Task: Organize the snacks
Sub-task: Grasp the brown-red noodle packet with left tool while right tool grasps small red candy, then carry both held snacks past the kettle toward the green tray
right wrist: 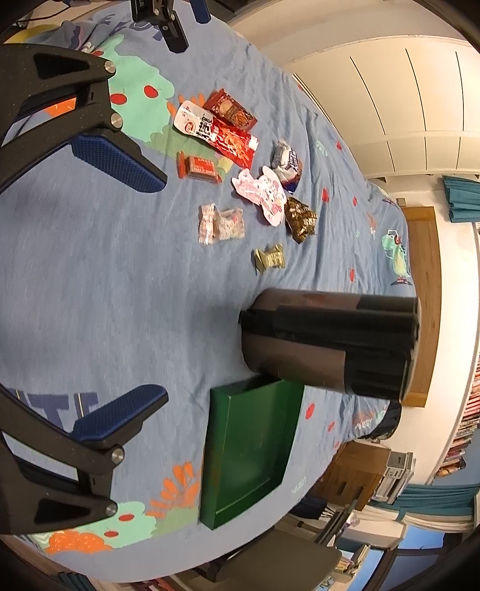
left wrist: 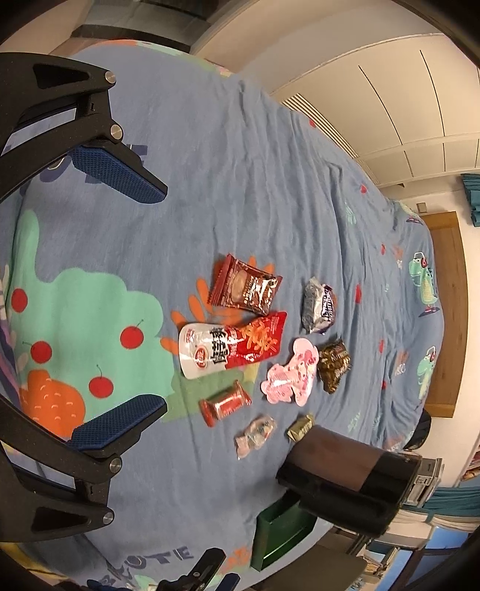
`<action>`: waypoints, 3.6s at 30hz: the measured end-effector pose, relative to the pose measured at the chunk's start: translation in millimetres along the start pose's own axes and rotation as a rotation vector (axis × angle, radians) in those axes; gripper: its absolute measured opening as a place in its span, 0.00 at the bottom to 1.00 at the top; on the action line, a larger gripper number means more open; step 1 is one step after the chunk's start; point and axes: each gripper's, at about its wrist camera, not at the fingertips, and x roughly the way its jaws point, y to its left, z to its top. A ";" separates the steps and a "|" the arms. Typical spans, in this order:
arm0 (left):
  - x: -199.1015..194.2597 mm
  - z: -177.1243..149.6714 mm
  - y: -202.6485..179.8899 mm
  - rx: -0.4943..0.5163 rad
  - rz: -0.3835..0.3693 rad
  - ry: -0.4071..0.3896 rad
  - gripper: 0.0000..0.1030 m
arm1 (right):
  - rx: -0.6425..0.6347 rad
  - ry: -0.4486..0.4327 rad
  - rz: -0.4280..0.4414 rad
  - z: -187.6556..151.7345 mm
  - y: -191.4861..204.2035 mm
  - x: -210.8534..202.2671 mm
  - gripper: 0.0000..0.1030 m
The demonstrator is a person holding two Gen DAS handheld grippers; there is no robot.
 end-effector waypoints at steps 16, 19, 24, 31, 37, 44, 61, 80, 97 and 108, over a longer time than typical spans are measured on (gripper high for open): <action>49.0 3.9 27.7 -0.055 0.046 0.105 0.99 | -0.006 0.084 0.110 2.3 45.4 41.4 1.00; 57.2 6.2 30.5 -0.064 0.047 0.113 0.99 | -0.014 0.100 0.116 2.3 51.0 50.6 1.00; 69.6 19.6 32.7 -0.051 0.050 0.101 0.99 | -0.029 0.115 0.111 6.2 54.1 67.4 1.00; 91.9 39.3 35.7 -0.015 0.059 0.099 0.93 | -0.021 0.139 0.136 12.2 55.6 85.8 1.00; 108.5 49.1 32.6 0.028 0.052 0.111 0.87 | -0.031 0.172 0.192 12.1 70.4 101.0 1.00; 126.5 56.5 33.7 0.059 0.048 0.126 0.83 | -0.049 0.187 0.246 20.3 90.6 115.6 1.00; 156.6 67.1 19.3 0.135 -0.001 0.150 0.72 | -0.084 0.261 0.248 24.1 121.4 155.3 0.91; 164.3 63.5 4.3 0.171 -0.041 0.133 0.49 | -0.121 0.260 0.260 23.4 126.6 167.9 0.75; 150.5 58.4 -7.4 0.197 -0.037 0.102 0.41 | -0.143 0.243 0.248 24.6 132.7 164.7 0.64; 138.6 57.4 -2.3 0.178 -0.013 0.087 0.41 | -0.125 0.221 0.264 26.6 127.5 155.8 0.64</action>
